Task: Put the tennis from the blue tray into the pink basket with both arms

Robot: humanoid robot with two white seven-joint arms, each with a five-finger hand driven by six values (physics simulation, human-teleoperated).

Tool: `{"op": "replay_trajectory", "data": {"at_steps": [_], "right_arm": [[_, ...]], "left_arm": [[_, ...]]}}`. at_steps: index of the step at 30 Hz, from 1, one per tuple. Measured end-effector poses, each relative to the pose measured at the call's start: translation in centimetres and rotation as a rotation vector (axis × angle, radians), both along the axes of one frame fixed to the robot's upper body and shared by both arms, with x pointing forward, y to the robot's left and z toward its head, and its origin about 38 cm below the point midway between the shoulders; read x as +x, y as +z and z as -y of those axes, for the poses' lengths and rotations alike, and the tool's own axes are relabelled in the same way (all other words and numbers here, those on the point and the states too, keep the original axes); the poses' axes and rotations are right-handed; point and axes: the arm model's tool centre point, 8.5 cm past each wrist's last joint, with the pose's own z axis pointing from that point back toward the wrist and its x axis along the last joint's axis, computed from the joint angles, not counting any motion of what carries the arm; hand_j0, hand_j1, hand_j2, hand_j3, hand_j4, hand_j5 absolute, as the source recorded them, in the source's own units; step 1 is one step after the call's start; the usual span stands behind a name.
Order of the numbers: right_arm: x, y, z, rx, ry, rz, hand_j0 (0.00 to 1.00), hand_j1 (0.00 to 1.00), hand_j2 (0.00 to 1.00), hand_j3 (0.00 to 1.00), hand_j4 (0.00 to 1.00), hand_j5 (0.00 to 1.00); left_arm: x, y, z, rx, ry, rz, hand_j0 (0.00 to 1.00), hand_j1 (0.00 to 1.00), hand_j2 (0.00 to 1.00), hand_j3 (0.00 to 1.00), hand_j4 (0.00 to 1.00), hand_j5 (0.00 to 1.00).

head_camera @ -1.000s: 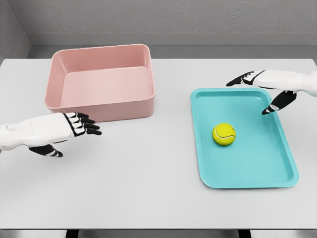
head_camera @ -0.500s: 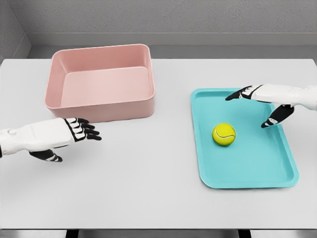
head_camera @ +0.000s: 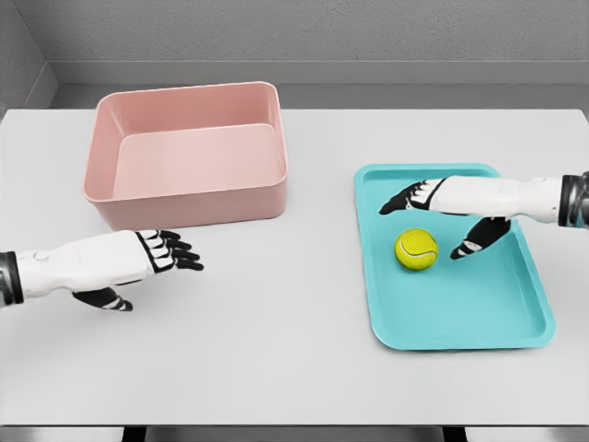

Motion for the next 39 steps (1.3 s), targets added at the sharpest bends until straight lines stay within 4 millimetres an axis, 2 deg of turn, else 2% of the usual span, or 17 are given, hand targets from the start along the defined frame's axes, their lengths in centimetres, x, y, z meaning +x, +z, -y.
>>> {"op": "replay_trajectory", "data": {"at_steps": [7, 26, 39], "right_arm": [[0.0, -1.0, -1.0, 0.007, 0.018, -0.02, 1.0, 1.0, 1.0, 1.0, 1.0, 1.0], [0.5, -3.6, -0.3, -0.034, -0.015, -0.062, 1.0, 1.0, 1.0, 1.0, 1.0, 1.0], [0.6, -4.7, 0.1, -0.056, -0.026, -0.082, 0.87, 0.87, 0.87, 0.87, 0.87, 0.87]], "left_arm": [[0.2, 0.1, 0.8, -0.025, -0.007, 0.01, 1.0, 1.0, 1.0, 1.0, 1.0, 1.0], [0.1, -0.3, 0.7, -0.025, -0.006, 0.0, 1.0, 1.0, 1.0, 1.0, 1.0, 1.0], [0.0, -0.4, 0.7, -0.022, -0.005, -0.002, 1.0, 1.0, 1.0, 1.0, 1.0, 1.0]]}}
